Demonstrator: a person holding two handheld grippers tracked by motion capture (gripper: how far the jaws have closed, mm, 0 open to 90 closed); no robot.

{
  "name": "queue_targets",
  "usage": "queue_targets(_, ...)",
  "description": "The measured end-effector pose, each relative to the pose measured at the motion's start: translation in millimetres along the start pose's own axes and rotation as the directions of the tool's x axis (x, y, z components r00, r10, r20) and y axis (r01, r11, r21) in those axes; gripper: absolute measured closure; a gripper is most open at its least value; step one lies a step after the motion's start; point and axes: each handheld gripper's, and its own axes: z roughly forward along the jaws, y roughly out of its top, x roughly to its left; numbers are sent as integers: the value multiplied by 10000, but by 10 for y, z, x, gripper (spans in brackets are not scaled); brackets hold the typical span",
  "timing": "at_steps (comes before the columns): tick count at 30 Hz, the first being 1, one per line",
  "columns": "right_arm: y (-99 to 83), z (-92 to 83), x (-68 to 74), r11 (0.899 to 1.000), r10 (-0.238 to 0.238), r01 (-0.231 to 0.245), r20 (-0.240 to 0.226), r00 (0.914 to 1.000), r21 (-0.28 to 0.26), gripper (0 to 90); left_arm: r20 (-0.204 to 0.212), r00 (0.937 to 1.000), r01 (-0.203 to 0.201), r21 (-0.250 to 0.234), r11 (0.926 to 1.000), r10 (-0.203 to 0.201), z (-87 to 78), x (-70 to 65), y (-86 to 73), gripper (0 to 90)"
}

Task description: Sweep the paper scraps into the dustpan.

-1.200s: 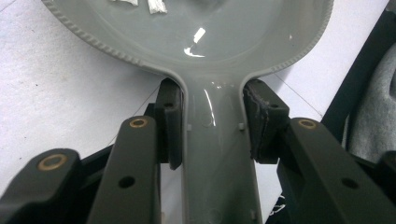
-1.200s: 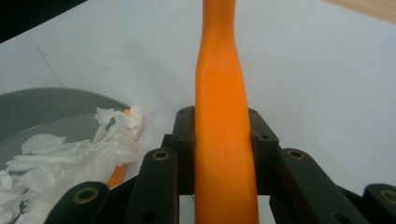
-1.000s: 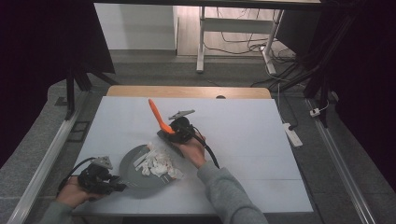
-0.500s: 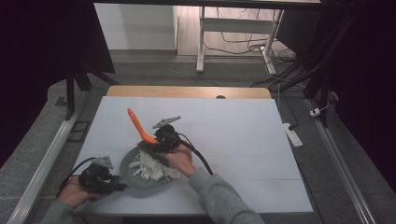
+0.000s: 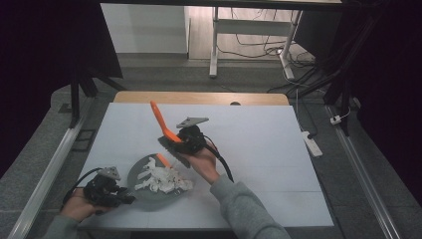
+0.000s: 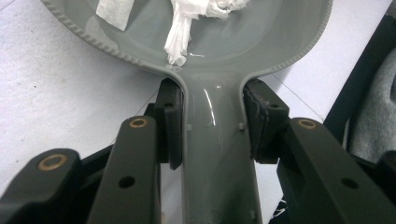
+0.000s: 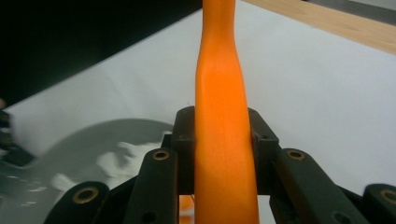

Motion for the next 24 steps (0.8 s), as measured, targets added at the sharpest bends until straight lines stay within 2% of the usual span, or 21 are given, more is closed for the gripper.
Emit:
queue_targets(2, -20, -8, -68, 9999, -29, 24, 350, 9994, 147, 696, -9, 10000, 0, 5, 10000, 0, 0, -1, 1, 616)
queue_targets(6, -65, 77, -170, 9984, 5, -44, 695, 9976, 556, 696, -13, 10000, 5, 2, 10000, -5, -2, -3, 0, 616)
queue_targets(12, -115, 312, -184, 9931, -134, 39, 802, 9967, 1170, 697, 11, 10000, 2, -4, 10000, -2, 1, 5, -2, 615)
queue_targets(16, -98, 451, -151, 9912, -67, -27, 704, 9975, 1326, 697, 11, 10000, 7, -2, 10000, -7, 0, 4, -1, 616)
queue_targets(18, -78, 498, -120, 9895, -215, 126, 606, 9979, 1441, 698, 17, 10000, 7, -14, 10000, -7, 2, 6, -1, 616)
queue_targets(20, -65, 531, -83, 9882, -135, 69, 418, 9990, 1533, 698, 28, 10000, 7, 7, 10000, -7, 3, 10, -1, 616)
queue_targets(24, -63, 563, 19, 9863, -290, 279, 47, 9996, 1628, 698, 28, 10000, 22, 23, 10000, -22, 8, 12, -1, 616)
